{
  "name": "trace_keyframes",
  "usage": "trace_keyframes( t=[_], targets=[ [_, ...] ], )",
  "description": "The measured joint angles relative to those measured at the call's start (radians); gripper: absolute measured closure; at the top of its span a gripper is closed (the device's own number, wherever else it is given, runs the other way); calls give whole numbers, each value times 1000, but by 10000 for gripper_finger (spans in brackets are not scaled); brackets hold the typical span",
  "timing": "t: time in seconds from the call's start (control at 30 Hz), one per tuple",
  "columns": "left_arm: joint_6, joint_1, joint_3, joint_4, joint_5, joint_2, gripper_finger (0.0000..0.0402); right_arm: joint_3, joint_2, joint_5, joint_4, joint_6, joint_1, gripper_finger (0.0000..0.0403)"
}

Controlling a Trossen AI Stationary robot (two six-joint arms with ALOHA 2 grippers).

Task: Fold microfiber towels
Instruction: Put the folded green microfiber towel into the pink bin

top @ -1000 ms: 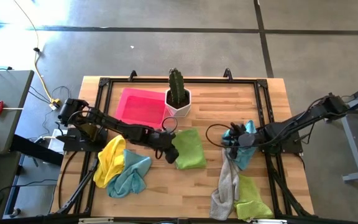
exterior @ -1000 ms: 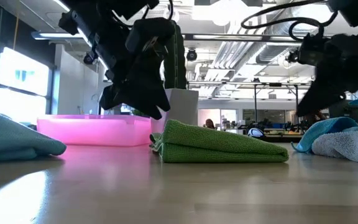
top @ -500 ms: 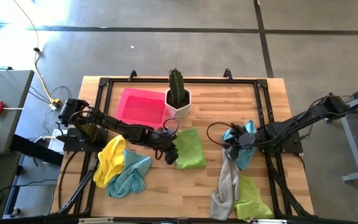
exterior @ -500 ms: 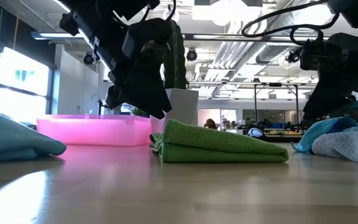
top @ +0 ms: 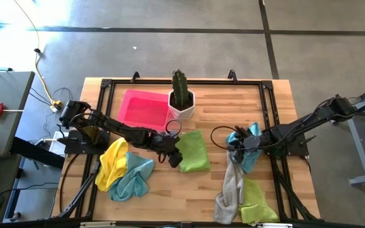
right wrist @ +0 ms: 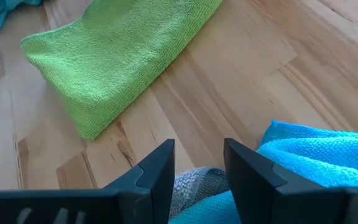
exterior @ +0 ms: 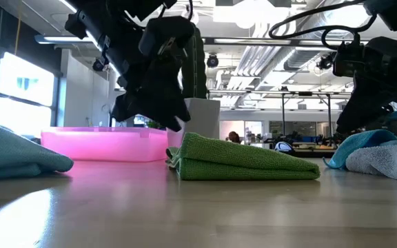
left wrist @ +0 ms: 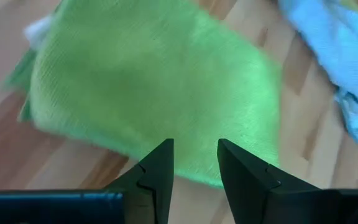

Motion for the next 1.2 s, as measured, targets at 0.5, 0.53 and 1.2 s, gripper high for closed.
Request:
trace_keyframes(
  t=[0.5,0.53,1.2],
  targets=[
    [-322,-43,0,-45,-148,23,160,0,0,0,0,0,0,274],
    [-332,-42,-2,-55,-149,27,145,0,0,0,0,2,0,274],
    [-530,-21,1,201,-175,192,78,1,1,0,-4,0,0,274]
  ],
)
